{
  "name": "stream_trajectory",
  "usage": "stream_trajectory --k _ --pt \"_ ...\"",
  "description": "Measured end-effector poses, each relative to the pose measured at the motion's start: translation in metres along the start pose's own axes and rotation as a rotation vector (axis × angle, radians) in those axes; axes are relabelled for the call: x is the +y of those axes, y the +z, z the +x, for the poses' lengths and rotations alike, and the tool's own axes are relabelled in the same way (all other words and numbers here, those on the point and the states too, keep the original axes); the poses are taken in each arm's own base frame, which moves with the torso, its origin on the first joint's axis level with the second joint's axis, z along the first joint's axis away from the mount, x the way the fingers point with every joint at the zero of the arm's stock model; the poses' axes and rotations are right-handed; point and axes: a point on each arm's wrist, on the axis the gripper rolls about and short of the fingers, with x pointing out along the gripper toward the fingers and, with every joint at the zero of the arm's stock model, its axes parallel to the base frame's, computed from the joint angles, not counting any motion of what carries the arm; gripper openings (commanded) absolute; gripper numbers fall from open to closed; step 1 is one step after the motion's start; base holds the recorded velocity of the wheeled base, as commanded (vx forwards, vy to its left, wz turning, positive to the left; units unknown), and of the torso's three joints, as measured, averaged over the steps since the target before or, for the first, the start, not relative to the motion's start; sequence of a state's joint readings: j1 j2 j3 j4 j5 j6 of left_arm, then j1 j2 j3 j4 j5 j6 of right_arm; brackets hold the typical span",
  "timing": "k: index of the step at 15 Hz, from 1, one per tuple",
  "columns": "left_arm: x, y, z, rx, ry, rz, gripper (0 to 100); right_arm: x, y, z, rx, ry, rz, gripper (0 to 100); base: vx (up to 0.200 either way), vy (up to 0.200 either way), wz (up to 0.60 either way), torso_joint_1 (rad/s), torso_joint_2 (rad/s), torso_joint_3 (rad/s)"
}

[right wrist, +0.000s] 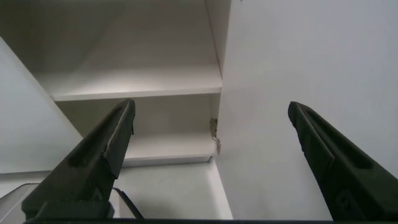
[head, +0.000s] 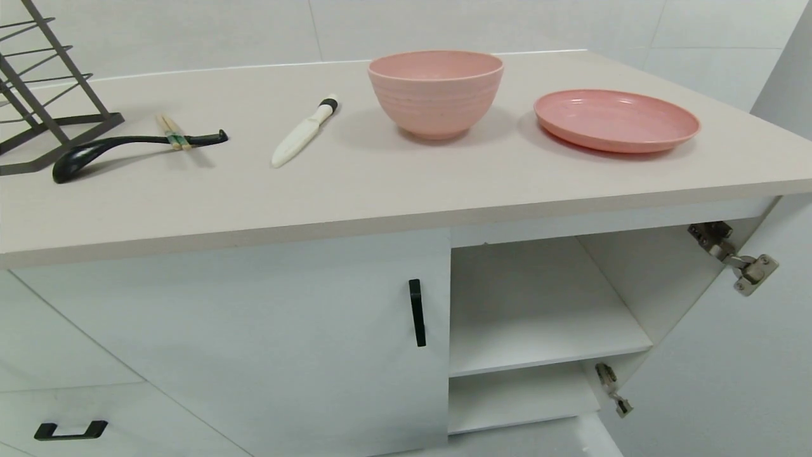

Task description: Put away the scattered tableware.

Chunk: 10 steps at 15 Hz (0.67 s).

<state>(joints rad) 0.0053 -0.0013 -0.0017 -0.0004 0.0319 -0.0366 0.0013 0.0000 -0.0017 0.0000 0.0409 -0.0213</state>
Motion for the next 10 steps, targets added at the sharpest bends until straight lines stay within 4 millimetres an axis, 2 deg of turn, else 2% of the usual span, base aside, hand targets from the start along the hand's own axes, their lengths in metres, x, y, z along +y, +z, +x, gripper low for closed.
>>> stream_trajectory --k 5,10 --pt "0.0000 0.0001 0.0000 -0.001 0.000 0.000 100 0.0000 0.0000 0.0000 0.000 0.000 0.000 100 0.000 0.000 0.00 0.225 -0.15 -0.129" --pt "0.0000 0.0002 0.0000 -0.002 0.000 0.004 100 0.0000 0.0000 0.0000 0.000 0.000 0.001 100 0.000 0.000 0.00 0.202 -0.60 -0.209"
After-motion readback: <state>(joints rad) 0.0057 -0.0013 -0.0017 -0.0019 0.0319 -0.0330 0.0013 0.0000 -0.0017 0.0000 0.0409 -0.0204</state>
